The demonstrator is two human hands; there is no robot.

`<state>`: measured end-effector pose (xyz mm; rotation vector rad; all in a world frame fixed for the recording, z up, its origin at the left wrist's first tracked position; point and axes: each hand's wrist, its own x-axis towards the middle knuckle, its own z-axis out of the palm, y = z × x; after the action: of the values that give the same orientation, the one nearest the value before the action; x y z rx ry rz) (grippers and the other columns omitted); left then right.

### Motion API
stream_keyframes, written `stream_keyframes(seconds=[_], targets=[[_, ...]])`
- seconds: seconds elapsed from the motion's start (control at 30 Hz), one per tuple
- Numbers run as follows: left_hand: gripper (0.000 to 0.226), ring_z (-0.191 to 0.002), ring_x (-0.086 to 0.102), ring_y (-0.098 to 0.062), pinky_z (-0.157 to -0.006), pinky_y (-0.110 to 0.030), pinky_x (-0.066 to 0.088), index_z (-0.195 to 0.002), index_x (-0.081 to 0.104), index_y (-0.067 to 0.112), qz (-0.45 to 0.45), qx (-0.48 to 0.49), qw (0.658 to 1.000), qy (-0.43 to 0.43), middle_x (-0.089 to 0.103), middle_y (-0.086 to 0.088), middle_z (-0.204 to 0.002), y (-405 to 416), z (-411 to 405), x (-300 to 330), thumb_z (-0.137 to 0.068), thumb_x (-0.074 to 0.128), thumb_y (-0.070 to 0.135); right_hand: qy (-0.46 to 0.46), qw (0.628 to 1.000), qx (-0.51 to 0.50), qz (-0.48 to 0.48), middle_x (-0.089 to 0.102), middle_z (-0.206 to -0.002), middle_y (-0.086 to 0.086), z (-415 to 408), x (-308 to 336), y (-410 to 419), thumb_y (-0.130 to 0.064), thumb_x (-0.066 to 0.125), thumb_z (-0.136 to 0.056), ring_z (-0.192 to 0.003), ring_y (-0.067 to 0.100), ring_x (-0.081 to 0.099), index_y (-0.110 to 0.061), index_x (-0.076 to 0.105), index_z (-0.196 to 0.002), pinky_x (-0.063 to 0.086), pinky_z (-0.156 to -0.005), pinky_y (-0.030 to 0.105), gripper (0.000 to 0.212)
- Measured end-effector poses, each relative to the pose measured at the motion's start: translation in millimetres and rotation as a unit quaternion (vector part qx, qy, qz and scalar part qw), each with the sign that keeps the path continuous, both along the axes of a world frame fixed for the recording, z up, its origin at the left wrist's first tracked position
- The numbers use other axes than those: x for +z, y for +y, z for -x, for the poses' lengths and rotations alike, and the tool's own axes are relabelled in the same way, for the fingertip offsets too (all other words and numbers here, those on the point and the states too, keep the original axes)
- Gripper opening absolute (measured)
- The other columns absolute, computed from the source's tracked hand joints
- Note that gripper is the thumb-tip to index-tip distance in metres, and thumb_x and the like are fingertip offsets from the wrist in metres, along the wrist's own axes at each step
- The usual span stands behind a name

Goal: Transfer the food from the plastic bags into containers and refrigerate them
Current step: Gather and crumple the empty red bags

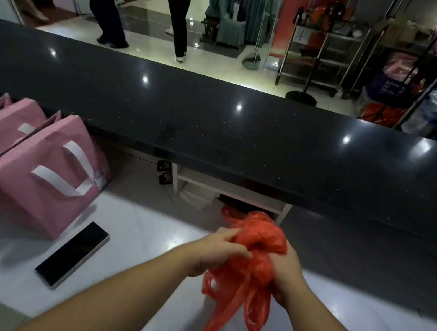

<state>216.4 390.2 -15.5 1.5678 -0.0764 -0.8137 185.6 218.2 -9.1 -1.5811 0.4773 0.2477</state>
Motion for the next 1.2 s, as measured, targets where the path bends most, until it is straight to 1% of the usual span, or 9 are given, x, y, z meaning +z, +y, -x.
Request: stream_keyframes(seconds=[0.1,0.2,0.27,0.47,0.73,0.83,0.97,1.07,1.2], targets=[[0.074,-0.128,0.056,-0.024,-0.099,-0.032,0.055,-0.144,0.053,0.036,-0.097,0.053,0.991,-0.071,0.040,-0.002,-0.146,15,-4,0,-0.078,0.084,0.051,-0.004,0.995,0.062,0.074,0.079,-0.099,0.000,4,3,-8,-0.039,0.089,-0.073,-0.093,0.022,0.076,-0.039,0.073,-0.107,0.064,-0.084,0.047,0.037],[0.104,-0.144,0.040,-0.020,-0.117,-0.046,0.043,-0.153,0.037,0.044,-0.158,0.049,0.972,-0.170,0.026,0.008,-0.158,29,-8,-6,-0.064,0.088,0.066,-0.035,0.981,0.147,0.123,0.077,-0.108,-0.009,4,12,-13,-0.048,0.088,-0.066,-0.101,0.012,0.073,-0.040,0.071,-0.117,0.060,-0.093,0.041,0.054],[0.121,-0.146,0.037,-0.021,-0.119,-0.046,0.041,-0.159,0.022,0.047,-0.143,-0.012,0.981,-0.129,0.025,0.010,-0.162,33,-8,0,-0.060,0.091,0.064,-0.035,0.972,0.201,0.119,0.077,-0.110,-0.009,2,20,-16,-0.041,0.088,-0.072,-0.102,0.012,0.073,-0.038,0.070,-0.120,0.059,-0.096,0.040,0.052],[0.086,-0.122,0.065,-0.031,-0.108,-0.055,0.051,-0.144,0.045,0.042,0.041,0.028,0.997,0.059,0.065,-0.007,-0.136,16,13,13,-0.071,0.087,0.058,-0.087,0.986,0.141,0.018,0.072,-0.114,0.003,-2,38,0,-0.022,0.077,-0.091,-0.102,0.020,0.071,-0.029,0.064,-0.119,0.057,-0.085,0.032,0.032],[0.070,-0.111,0.072,-0.037,-0.098,-0.058,0.057,-0.137,0.057,0.035,0.115,0.149,0.980,0.069,0.074,-0.016,-0.122,6,12,7,-0.073,0.086,0.032,-0.151,0.959,0.110,0.212,0.058,-0.119,-0.014,-5,10,27,-0.056,0.073,-0.084,-0.108,0.005,0.060,-0.041,0.053,-0.124,0.054,-0.092,0.031,0.047],[0.049,-0.104,0.075,-0.037,-0.093,-0.056,0.060,-0.133,0.063,0.026,0.118,0.222,0.967,0.050,0.077,-0.018,-0.113,6,10,8,-0.086,0.073,0.014,-0.093,0.981,0.156,0.067,0.058,-0.129,-0.011,8,19,23,-0.041,0.078,-0.086,-0.114,0.013,0.065,-0.047,0.038,-0.146,0.055,-0.095,0.034,0.073],[0.042,-0.096,0.077,-0.039,-0.083,-0.051,0.064,-0.126,0.067,0.015,0.158,0.333,0.929,0.024,0.077,-0.022,-0.106,6,5,14,-0.090,0.061,-0.006,0.041,0.969,0.088,-0.229,0.073,-0.125,0.017,31,27,23,-0.054,0.060,-0.096,-0.112,0.037,0.072,-0.027,0.062,-0.139,0.056,-0.097,0.058,0.050],[0.034,-0.096,0.078,-0.030,-0.084,-0.049,0.064,-0.124,0.067,0.029,0.123,0.379,0.917,-0.015,0.079,-0.009,-0.105,-4,8,14,-0.097,0.061,0.008,0.086,0.963,0.042,-0.250,0.075,-0.119,0.017,33,27,35,-0.077,0.043,-0.091,-0.110,0.038,0.073,-0.020,0.078,-0.118,0.051,-0.100,0.065,0.072],[0.026,-0.107,0.071,-0.017,-0.094,-0.042,0.061,-0.114,0.064,0.049,-0.018,0.294,0.945,-0.144,0.074,0.011,-0.110,-14,28,3,-0.105,0.054,0.026,0.085,0.943,-0.025,-0.321,0.074,-0.119,0.023,30,34,48,-0.076,0.055,-0.087,-0.113,0.043,0.070,-0.010,0.071,-0.124,0.048,-0.103,0.067,0.078]])
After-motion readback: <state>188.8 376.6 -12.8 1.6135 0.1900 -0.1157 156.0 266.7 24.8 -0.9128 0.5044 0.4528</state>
